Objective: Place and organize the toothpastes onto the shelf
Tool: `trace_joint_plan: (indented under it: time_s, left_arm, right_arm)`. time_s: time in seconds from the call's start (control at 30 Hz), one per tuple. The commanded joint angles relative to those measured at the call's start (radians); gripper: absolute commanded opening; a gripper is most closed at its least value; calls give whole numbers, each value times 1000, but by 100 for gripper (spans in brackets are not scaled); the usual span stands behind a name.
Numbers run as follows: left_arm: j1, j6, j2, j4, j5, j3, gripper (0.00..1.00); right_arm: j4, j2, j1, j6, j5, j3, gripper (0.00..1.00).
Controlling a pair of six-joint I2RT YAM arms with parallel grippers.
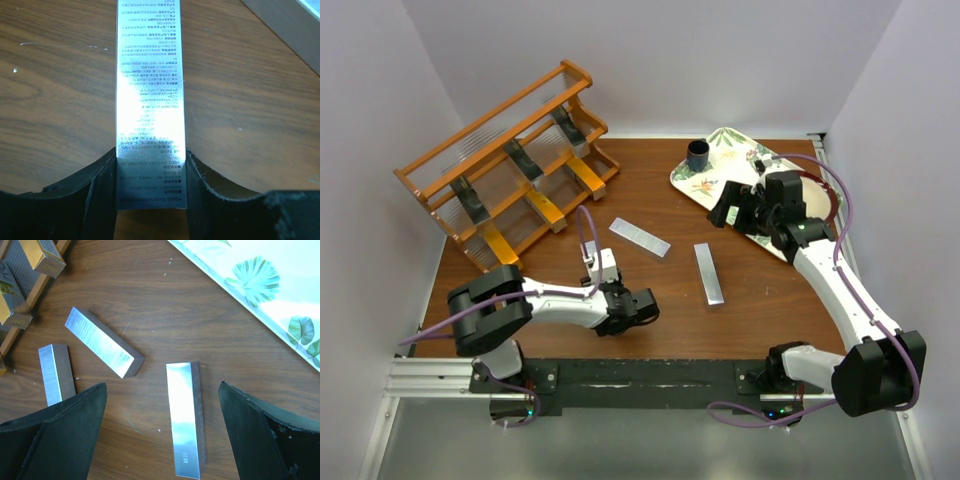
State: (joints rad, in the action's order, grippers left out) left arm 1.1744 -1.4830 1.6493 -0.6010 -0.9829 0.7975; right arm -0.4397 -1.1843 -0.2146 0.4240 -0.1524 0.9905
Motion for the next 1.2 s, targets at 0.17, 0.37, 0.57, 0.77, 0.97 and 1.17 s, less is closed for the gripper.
trace_joint_plan:
  time_s: [0.17,0.37,0.57,0.77,0.97,1.17]
  left_arm:
    - [93,41,-126,-178,-30,161,24]
    - [99,243,-271,-177,6,235,21]
    - [93,525,-371,-158,10,391,21]
    - [-88,804,-450,-14,105,497,20]
    - [-245,999,-402,70,82,670,20]
    - [-412,1119,-321,171,78,785,20]
  right_arm:
    - [35,20,3,-19,-21,-1,98]
    - [35,18,1,-21,-26,-3,98]
    - [32,17,1,-21,-29,0,98]
    - [30,17,1,-21,-29,-1,98]
    - [27,17,1,-21,-32,0,98]
    - [29,14,3,-21,-29,-1,98]
